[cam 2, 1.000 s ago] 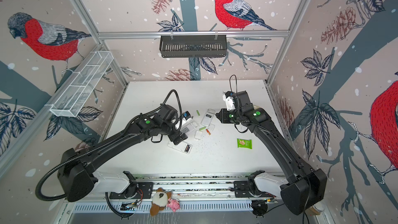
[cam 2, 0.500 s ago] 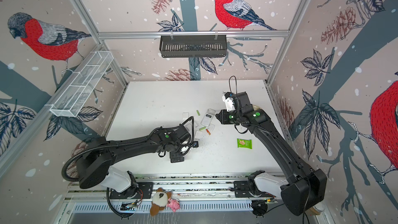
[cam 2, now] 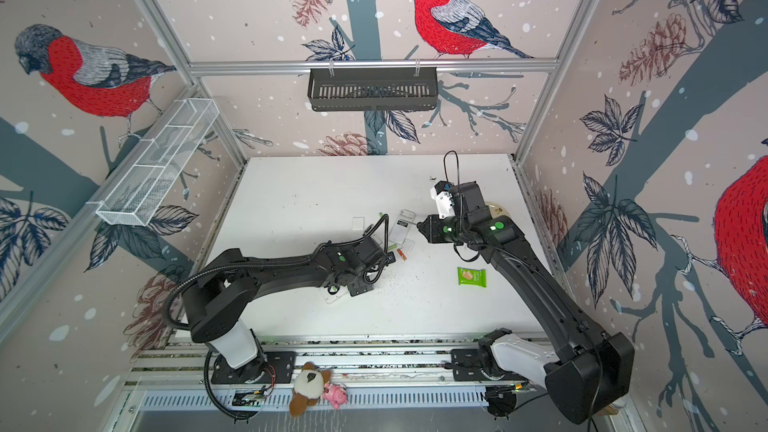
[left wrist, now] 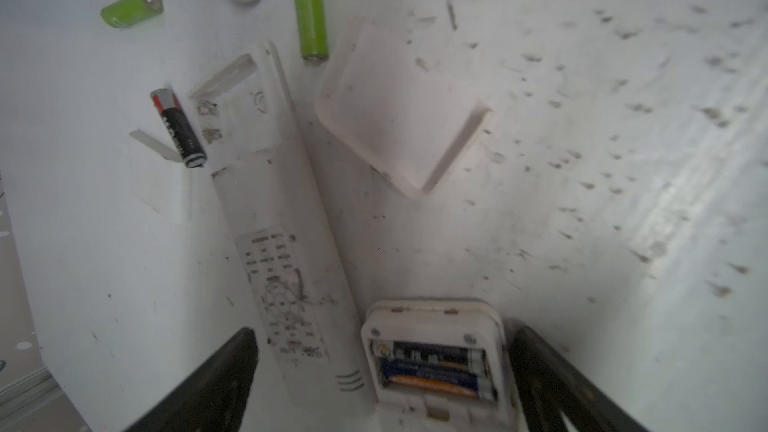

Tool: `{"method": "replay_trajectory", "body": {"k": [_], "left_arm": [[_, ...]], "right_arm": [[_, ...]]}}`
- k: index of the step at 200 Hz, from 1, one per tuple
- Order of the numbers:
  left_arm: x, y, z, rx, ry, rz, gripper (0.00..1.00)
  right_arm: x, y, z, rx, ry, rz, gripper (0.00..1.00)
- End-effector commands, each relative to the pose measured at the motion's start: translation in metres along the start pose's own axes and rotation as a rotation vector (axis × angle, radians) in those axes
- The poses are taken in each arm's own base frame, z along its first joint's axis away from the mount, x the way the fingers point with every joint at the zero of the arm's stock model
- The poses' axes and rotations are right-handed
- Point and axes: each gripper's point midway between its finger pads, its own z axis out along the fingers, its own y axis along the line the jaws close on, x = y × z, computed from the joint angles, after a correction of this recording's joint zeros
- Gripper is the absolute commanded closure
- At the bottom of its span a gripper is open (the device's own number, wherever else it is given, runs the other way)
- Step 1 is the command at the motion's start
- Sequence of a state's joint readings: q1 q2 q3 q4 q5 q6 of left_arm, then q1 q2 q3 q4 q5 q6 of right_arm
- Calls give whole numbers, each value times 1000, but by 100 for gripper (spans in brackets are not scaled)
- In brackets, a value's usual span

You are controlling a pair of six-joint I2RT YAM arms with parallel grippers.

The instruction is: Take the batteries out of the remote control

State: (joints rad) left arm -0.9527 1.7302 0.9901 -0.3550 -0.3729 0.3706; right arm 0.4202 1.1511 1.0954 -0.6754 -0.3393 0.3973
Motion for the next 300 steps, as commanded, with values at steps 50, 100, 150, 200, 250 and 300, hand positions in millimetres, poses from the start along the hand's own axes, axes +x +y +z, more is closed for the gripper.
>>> {"method": "replay_trajectory", "body": {"k": [50, 100, 150, 200, 250, 300], "left_arm": [[-4, 26, -35, -13, -25, -227, 4], [6, 30, -94, 73, -16, -716, 4], [51, -17, -94, 239, -18, -1060, 3], [83, -33, -73, 210, -4, -1042, 4], [92, -49, -44, 196, 124, -1008, 4], [97, -60, -35, 228, 143, -1003, 12]], "right_arm": [[-6, 6, -4, -21, -23, -12, 99], [-5, 5, 5, -33, 3, -28, 99], [-21, 11, 15, -70, 2, -60, 99], [-28, 16, 33, -111, 37, -79, 99], [-27, 22, 45, -145, 64, -88, 99], [-22, 23, 49, -137, 81, -95, 99]]}}
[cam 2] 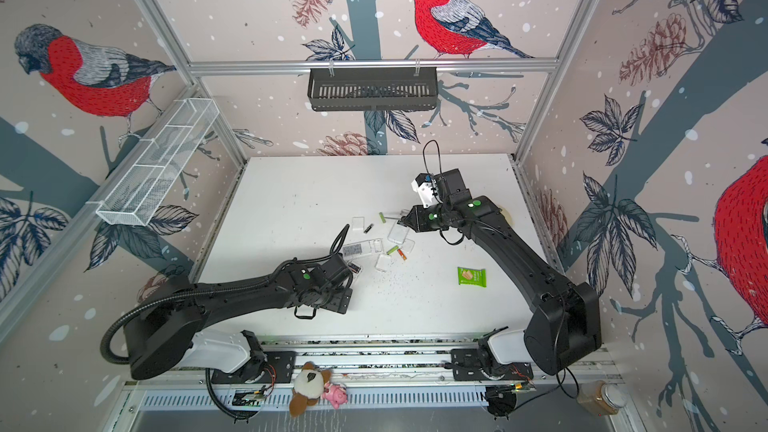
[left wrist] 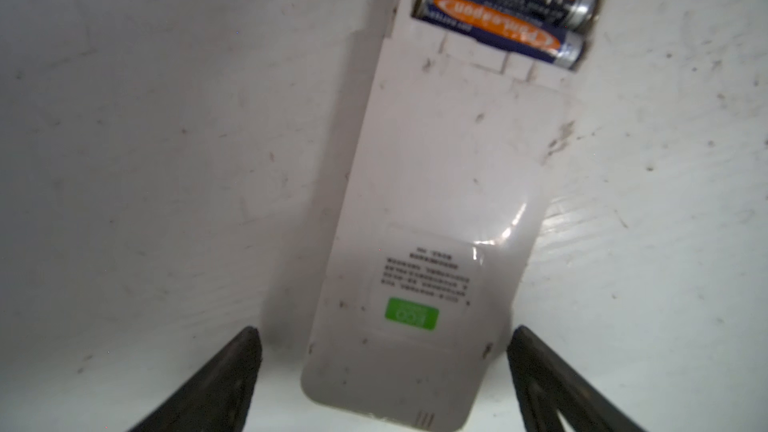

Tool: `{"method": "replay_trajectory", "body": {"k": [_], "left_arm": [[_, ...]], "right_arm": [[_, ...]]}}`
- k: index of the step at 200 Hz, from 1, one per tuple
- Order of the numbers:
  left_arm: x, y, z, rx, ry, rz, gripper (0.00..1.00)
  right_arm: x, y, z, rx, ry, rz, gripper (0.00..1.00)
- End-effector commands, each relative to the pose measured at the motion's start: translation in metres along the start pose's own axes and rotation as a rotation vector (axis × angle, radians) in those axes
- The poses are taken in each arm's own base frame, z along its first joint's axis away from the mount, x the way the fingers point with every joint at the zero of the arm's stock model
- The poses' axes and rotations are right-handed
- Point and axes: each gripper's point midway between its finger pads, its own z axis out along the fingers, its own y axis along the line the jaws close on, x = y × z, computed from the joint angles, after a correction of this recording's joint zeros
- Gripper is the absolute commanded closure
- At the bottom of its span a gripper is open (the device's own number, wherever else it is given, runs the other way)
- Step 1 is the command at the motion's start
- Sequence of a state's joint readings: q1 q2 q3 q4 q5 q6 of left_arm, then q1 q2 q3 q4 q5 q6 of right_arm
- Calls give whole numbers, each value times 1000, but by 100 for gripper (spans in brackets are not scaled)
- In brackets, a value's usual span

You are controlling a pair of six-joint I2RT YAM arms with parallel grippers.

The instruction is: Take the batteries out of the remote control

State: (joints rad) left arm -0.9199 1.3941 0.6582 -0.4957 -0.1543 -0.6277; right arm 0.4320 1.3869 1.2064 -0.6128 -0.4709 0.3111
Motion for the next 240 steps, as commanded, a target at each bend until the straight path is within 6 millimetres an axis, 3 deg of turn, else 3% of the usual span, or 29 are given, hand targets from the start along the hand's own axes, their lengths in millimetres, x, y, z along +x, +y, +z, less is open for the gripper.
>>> {"method": "replay_trajectory", "body": {"k": [1, 54, 106, 138, 179, 240], "left_arm": [[0, -6, 0, 42, -11, -10, 12], [8, -11, 5, 115, -30, 18, 31], [14, -14, 6, 165, -62, 67, 41], [14, -16, 9, 158, -47, 78, 55], [14, -25, 10, 134, -44, 131, 64], [0, -38, 10, 71, -63, 248, 77]], "right_arm": [[-5, 6, 0, -19, -18, -28, 99], [12, 17, 16, -30, 67, -52, 99], [65, 39, 41, 10, 351, -157, 99], [91, 51, 56, 72, 462, -296, 99], [90, 61, 62, 95, 473, -367, 99], [88, 33, 61, 270, 509, -449, 99]]}}
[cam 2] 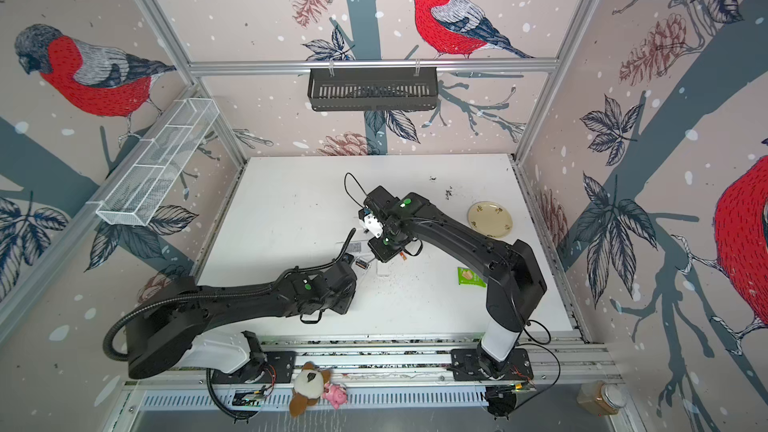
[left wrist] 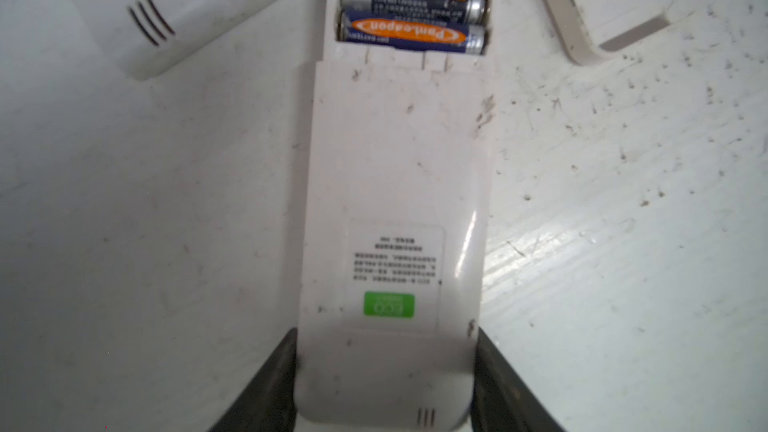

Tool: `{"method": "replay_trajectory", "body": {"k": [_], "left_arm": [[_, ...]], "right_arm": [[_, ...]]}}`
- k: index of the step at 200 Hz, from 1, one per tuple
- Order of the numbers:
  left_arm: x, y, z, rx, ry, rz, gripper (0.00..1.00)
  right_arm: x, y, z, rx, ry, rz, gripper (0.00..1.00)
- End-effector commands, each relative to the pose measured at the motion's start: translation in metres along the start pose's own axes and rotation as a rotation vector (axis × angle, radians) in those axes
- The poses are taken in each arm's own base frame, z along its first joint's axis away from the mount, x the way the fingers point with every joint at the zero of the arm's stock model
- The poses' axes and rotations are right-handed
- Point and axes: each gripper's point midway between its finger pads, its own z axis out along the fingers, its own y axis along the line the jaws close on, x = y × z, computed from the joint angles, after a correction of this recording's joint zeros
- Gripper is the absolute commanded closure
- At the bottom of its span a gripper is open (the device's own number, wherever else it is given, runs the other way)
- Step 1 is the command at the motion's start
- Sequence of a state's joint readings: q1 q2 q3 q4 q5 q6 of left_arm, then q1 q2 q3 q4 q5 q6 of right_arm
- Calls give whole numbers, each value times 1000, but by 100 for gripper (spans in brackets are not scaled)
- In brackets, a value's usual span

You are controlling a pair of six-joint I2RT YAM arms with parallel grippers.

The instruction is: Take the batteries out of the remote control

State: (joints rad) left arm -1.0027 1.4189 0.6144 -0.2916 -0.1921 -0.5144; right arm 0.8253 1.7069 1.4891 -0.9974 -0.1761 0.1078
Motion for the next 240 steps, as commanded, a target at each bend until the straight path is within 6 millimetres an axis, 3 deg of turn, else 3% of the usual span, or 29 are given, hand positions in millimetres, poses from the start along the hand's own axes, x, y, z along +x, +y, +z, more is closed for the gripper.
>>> {"method": "replay_trajectory", "body": {"k": [1, 68, 125, 197, 240], "left_arm": [[10, -8, 1, 13, 67, 80, 78], [-13, -31, 5, 34, 51, 261, 89], [-11, -37, 13, 35, 90, 369, 92], [-12, -42, 18, 56, 108, 424, 100], [-12, -41, 20, 53, 115, 428, 100]], "right_arm": [[10, -15, -1, 93, 39, -33, 100], [26, -22, -12, 94, 16, -53, 99], [34, -10, -12, 34, -9, -89, 99], [55, -20, -17, 96, -18, -100, 99], [57, -19, -20, 95, -31, -107, 99]]}}
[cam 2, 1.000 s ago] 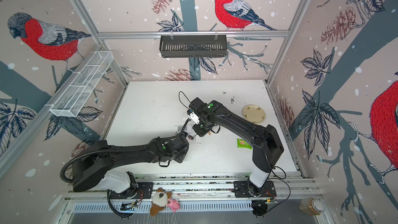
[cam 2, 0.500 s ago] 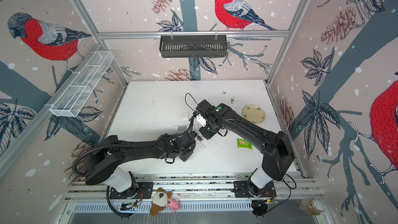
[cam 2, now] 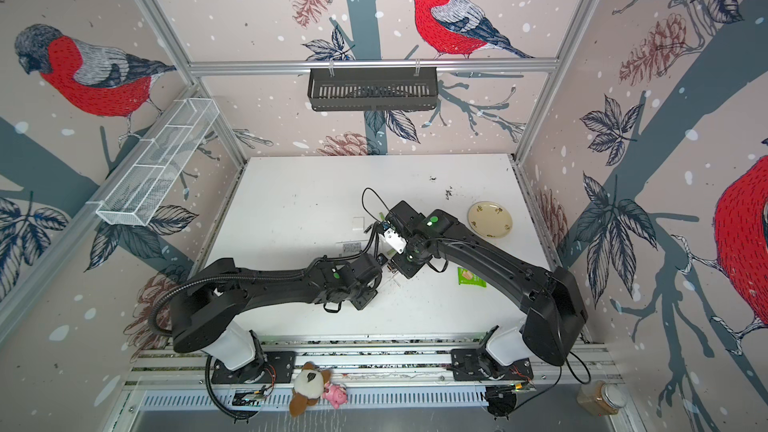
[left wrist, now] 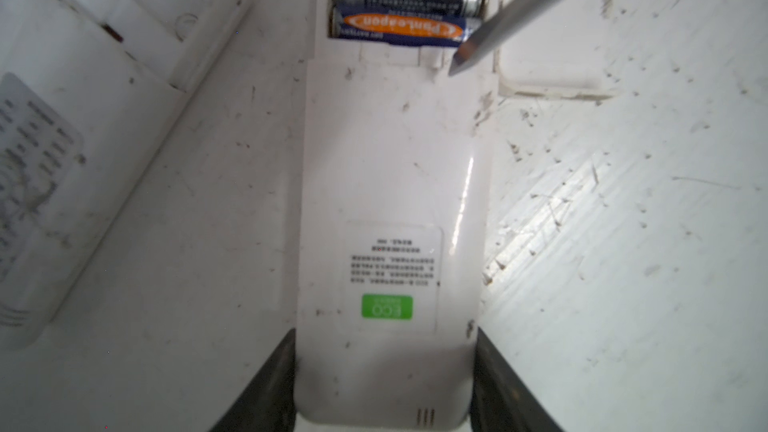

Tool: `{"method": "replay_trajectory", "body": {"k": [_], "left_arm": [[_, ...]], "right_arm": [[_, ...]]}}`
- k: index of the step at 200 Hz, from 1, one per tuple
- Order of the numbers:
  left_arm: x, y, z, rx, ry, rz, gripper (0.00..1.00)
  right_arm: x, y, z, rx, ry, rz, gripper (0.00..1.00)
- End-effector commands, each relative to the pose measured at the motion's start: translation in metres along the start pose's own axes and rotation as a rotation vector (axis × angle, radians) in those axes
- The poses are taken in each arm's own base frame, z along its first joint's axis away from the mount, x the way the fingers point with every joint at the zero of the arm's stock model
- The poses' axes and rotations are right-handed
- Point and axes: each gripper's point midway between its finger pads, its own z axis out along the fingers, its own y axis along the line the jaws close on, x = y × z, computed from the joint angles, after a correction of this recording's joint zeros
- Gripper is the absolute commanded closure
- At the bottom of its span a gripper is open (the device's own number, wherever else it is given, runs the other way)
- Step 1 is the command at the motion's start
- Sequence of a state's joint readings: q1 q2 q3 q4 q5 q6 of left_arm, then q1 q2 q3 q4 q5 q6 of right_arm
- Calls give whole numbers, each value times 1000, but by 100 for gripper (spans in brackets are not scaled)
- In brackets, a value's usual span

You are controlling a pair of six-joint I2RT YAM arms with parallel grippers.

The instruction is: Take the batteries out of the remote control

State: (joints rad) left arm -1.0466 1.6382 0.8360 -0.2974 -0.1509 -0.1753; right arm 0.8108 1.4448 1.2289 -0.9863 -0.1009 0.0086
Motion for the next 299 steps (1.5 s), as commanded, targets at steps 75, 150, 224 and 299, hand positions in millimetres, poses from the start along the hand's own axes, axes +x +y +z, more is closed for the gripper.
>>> {"method": "replay_trajectory", "body": {"k": [75, 150, 224, 299], "left_arm": [[27, 0, 7, 6, 113, 46, 100], [18, 9, 2, -36, 93, 79, 100], [-3, 35, -2, 15, 16, 256, 100], [17, 45, 6, 62, 29, 362, 100]], "right_arm": [[-7, -13, -1, 78, 11, -8, 99], [-17, -37, -17, 146, -10, 43, 100], [-24, -42, -31, 130, -49, 106, 100], [-16, -3, -21, 30, -23, 146, 100]]}}
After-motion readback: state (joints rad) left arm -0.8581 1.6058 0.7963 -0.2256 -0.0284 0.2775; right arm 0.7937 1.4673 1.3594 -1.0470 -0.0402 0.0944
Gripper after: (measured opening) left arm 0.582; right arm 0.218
